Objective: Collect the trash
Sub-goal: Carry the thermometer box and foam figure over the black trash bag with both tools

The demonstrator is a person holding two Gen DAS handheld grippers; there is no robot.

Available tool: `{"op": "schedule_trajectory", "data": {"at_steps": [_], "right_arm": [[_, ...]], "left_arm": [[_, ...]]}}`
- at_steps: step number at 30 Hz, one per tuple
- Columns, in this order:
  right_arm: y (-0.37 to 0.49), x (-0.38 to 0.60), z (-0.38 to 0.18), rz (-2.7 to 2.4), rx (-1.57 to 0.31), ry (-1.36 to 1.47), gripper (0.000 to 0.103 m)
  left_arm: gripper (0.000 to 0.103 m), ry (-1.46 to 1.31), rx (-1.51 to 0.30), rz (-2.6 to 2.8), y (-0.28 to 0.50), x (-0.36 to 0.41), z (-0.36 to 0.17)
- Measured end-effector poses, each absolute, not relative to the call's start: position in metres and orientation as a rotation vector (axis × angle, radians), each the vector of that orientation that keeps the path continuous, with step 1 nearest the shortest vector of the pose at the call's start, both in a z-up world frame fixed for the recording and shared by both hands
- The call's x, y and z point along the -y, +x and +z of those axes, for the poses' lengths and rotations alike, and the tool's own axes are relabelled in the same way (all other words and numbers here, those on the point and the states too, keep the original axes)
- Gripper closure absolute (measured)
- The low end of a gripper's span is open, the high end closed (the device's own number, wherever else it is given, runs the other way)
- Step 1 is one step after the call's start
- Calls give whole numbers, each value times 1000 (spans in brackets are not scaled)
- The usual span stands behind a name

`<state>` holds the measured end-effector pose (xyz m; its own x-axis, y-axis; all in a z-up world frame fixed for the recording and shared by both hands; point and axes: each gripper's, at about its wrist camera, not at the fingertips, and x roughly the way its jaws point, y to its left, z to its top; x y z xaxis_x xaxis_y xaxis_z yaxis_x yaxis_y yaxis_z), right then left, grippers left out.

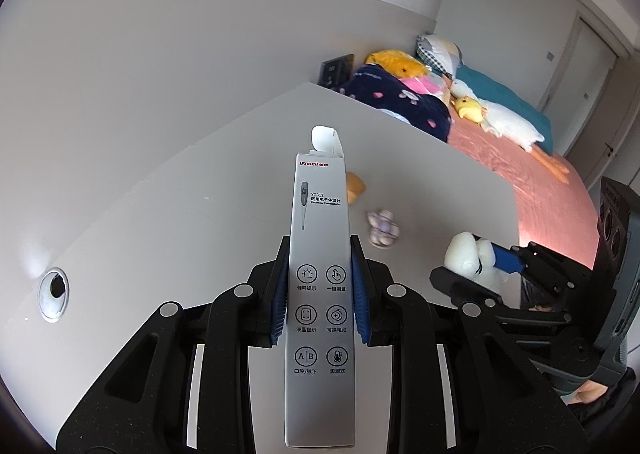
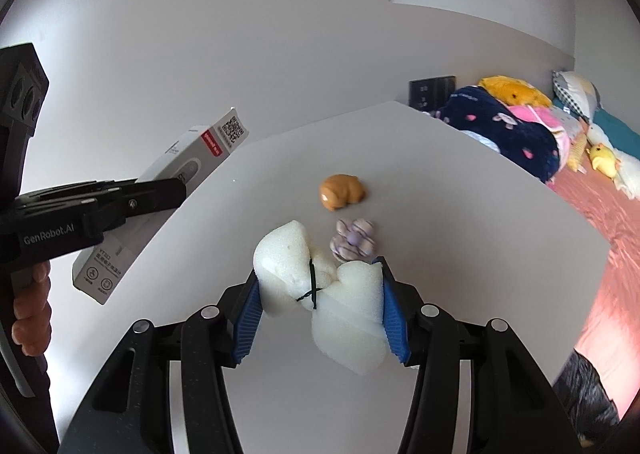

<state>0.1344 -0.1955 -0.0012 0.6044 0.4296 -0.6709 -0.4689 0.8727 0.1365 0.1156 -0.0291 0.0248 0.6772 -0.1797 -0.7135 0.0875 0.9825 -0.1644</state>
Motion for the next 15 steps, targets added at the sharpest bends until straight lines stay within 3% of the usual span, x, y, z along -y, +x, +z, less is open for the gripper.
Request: {"op": "schedule_trajectory", "data": {"at_steps": [15], "right_arm": [[88, 261, 8, 447, -744, 15, 48]], "left_arm": [[76, -65, -837, -232, 99, 90, 21]]}}
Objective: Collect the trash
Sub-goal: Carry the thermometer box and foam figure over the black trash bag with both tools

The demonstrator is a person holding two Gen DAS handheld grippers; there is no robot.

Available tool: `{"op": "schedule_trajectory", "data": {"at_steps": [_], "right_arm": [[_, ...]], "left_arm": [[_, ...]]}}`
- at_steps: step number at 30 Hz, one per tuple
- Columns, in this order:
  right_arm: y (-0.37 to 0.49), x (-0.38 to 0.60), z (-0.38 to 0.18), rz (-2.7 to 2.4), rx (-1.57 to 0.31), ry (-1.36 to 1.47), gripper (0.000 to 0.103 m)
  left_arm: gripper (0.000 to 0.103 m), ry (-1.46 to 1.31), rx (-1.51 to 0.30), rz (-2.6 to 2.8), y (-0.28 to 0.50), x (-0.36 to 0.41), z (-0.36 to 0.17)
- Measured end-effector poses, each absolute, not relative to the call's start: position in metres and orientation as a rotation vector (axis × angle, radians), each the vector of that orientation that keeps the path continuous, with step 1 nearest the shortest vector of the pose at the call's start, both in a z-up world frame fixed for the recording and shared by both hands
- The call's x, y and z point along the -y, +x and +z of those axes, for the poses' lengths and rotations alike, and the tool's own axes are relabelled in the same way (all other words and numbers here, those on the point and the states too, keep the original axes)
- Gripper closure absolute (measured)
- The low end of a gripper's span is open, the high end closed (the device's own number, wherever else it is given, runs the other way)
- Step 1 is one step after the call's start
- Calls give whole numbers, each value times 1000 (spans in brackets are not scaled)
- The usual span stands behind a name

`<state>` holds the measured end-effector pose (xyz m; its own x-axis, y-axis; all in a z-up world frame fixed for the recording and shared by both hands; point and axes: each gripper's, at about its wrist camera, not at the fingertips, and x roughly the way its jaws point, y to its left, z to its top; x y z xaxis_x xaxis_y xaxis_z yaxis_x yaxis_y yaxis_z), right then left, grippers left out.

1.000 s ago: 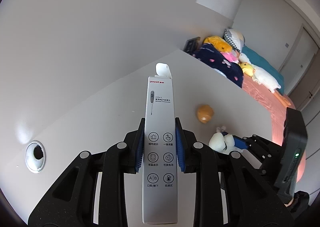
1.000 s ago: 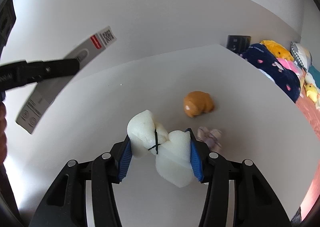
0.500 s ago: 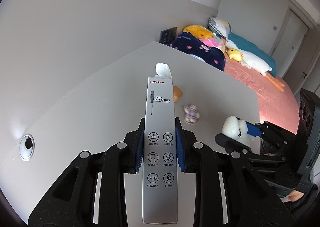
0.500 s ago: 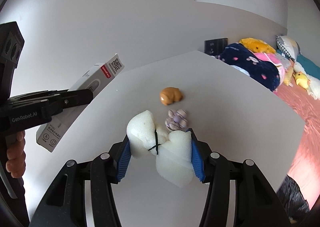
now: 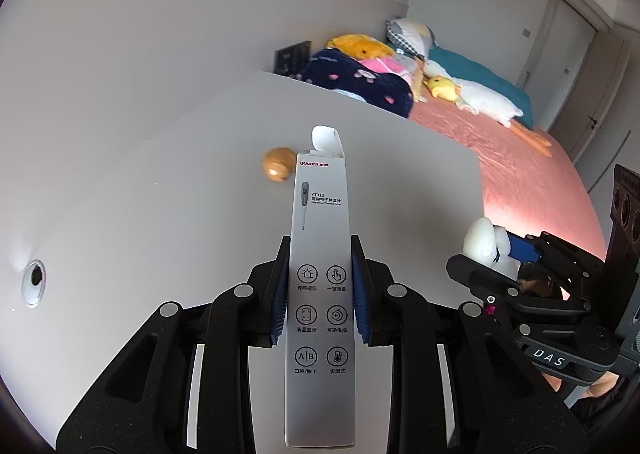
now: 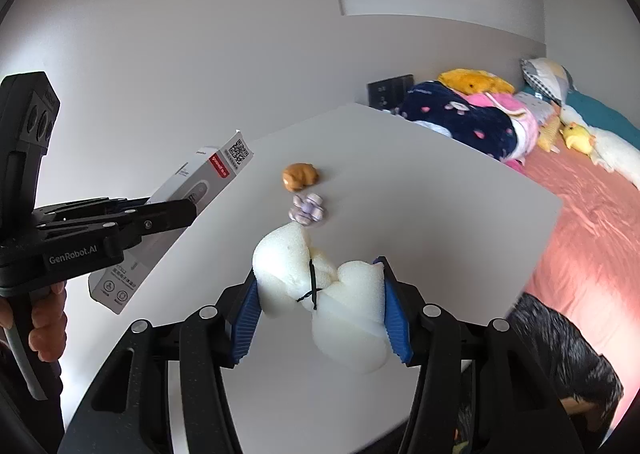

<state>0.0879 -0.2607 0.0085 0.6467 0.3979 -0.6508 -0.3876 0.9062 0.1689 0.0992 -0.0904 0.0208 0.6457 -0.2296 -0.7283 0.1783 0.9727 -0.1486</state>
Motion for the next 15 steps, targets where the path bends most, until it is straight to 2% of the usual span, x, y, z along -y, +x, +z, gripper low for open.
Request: {"op": "schedule_trajectory", "data": {"at_steps": [7, 15], "right_arm": [[70, 291, 2, 399, -750, 49, 48], [55, 327, 6, 334, -722, 102, 48]], "left_arm": [[75, -32, -843, -290, 91, 123, 16], [77, 36, -771, -351, 78, 157, 25]]}}
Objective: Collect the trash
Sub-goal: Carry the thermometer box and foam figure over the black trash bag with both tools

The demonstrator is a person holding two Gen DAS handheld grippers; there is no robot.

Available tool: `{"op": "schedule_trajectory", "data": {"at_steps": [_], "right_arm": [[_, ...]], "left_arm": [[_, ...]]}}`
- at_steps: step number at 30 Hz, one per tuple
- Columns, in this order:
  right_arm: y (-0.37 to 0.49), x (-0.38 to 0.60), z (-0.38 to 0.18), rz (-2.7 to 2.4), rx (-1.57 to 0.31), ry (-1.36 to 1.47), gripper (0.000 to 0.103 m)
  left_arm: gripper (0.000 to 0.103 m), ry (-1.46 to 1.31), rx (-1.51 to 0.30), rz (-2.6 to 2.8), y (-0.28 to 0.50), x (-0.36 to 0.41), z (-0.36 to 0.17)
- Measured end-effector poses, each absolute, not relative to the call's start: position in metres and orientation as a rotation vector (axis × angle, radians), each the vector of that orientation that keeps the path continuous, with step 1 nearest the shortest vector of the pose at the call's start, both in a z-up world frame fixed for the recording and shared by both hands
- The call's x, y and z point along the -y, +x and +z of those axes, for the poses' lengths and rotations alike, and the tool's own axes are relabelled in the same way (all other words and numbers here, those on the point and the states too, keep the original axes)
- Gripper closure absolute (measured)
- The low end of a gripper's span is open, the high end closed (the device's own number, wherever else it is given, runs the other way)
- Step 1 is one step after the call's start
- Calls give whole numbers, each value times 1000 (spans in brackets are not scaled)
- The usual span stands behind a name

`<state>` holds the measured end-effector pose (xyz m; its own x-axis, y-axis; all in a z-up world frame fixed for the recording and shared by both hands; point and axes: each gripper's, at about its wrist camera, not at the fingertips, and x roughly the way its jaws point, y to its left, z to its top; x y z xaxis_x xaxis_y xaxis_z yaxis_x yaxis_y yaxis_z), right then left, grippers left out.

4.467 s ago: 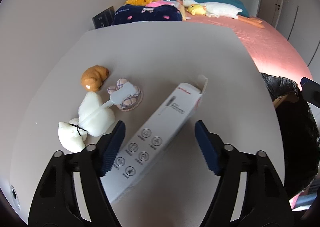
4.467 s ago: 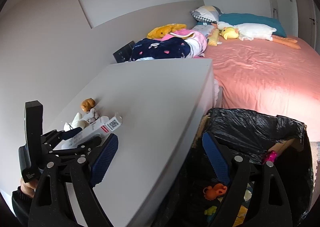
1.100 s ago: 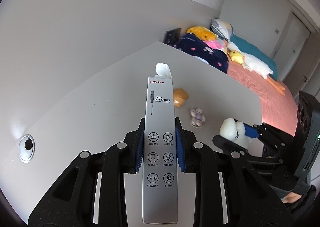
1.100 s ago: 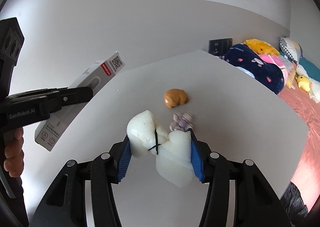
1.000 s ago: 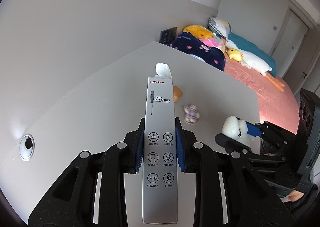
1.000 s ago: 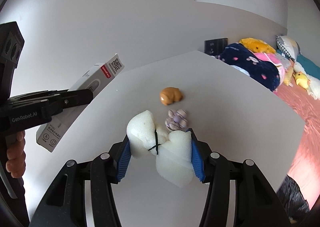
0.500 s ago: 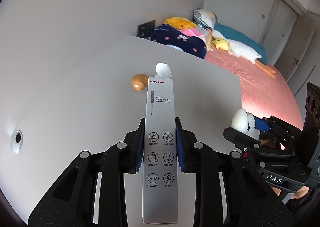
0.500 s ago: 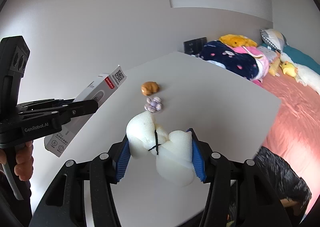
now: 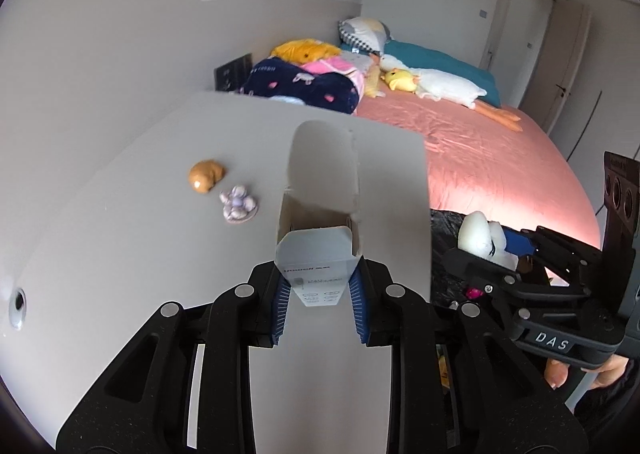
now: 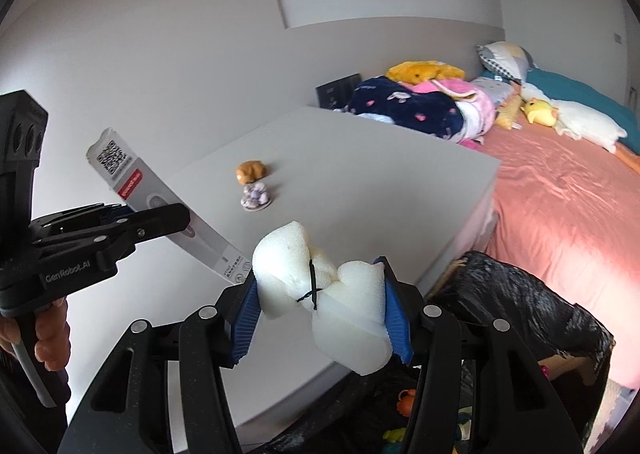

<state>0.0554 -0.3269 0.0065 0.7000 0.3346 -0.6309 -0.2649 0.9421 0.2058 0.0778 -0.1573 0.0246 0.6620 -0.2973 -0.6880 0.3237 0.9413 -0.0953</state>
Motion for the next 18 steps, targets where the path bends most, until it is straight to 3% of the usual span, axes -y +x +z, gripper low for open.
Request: {"op": "schedule_trajectory", "data": {"at_steps": [18], "right_arm": [[16, 411, 24, 202, -647, 188, 48]], "left_arm": [[77, 121, -740, -483, 65, 232, 40]]}}
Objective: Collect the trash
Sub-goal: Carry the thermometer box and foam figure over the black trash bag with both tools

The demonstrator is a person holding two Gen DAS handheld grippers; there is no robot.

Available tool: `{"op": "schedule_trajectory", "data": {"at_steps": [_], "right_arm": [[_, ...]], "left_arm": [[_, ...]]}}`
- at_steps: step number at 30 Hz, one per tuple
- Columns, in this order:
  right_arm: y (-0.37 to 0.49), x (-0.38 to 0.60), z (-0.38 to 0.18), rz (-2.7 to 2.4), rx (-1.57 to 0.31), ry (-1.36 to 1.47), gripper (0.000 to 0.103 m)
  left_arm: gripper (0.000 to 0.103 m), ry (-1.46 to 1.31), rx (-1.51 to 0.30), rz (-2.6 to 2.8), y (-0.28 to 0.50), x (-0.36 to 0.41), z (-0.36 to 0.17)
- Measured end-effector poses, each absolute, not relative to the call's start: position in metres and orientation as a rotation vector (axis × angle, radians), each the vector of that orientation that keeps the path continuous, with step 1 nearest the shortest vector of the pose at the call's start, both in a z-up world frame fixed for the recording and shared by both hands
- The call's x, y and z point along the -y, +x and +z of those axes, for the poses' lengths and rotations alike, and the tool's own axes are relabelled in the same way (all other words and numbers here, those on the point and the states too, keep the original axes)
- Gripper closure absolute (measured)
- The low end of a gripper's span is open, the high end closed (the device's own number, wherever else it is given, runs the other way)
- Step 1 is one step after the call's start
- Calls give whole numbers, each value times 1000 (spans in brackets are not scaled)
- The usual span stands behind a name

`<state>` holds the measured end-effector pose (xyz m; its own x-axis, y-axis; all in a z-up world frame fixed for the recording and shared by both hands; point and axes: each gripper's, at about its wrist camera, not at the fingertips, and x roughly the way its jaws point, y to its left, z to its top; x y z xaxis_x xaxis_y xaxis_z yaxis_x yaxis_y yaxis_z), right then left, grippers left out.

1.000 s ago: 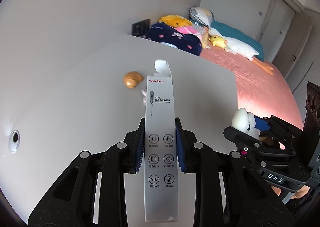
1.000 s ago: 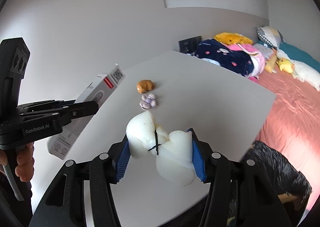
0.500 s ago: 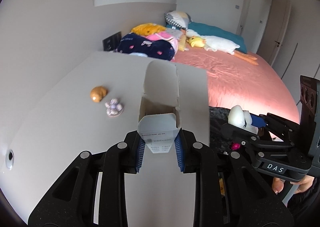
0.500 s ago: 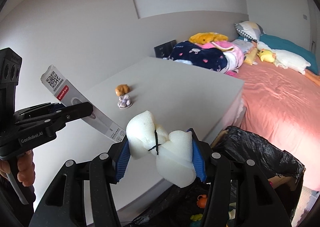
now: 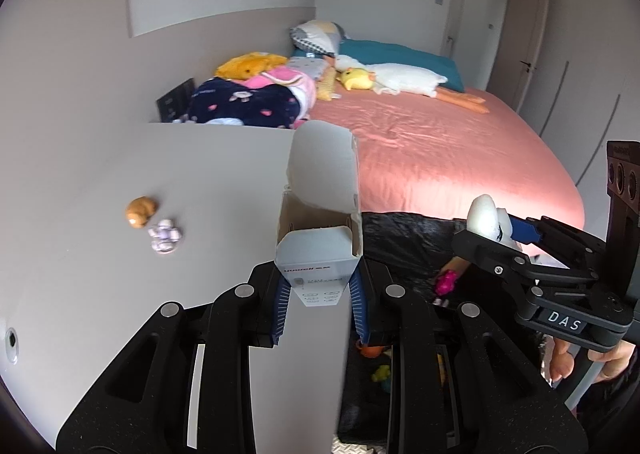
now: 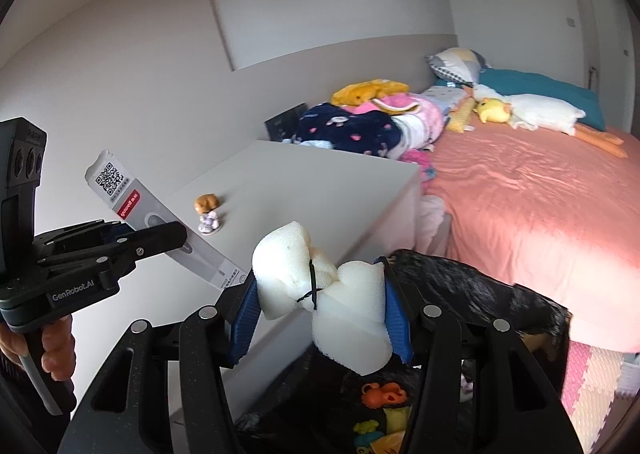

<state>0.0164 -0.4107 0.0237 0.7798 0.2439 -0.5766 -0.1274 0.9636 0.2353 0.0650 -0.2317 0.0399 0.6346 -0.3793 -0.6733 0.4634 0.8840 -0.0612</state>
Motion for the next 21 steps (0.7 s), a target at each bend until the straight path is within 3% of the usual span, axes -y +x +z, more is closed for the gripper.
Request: {"op": "schedule_trajectory", "data": {"at_steps": [18, 20, 21], "right_arm": [[-23, 481, 17, 19, -659, 247, 47], [-27, 489, 17, -34, -664, 264, 38], [-29, 494, 17, -68, -663, 280, 25]], "left_arm": [[76, 205, -798, -672, 44, 302, 21], [71, 229, -837, -707, 43, 308, 17], [58, 247, -853, -717, 44, 311, 14]]}}
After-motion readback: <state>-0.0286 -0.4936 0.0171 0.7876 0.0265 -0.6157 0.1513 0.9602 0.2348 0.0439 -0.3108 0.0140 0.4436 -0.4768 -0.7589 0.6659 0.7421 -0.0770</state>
